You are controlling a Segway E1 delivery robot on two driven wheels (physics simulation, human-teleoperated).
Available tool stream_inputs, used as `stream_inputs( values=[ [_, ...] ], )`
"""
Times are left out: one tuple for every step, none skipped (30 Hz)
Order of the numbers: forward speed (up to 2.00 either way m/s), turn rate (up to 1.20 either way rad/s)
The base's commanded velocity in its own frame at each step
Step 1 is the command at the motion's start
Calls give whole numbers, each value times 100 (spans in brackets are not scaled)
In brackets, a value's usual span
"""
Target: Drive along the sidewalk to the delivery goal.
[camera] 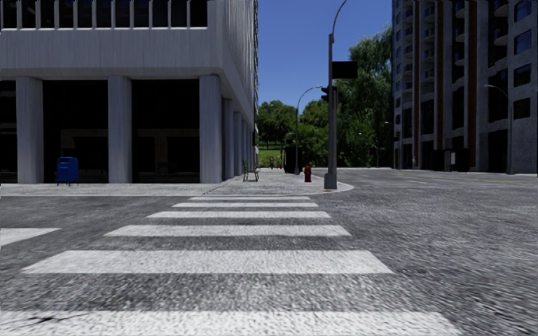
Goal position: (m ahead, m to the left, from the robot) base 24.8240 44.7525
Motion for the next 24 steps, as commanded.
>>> stream_inputs(
  values=[
    [200, 0],
    [200, 0],
    [200, 0],
    [200, 0],
    [200, 0],
    [200, 0],
    [200, 0],
    [200, 0],
    [200, 0],
    [200, 0],
    [200, 0],
    [200, 0],
    [200, 0],
    [200, 0],
    [200, 0],
    [200, 0],
    [200, 0],
    [200, 0],
    [200, 0],
    [200, 0],
    [200, 0],
    [200, 0],
    [200, 0],
    [200, 0]
  ],
)
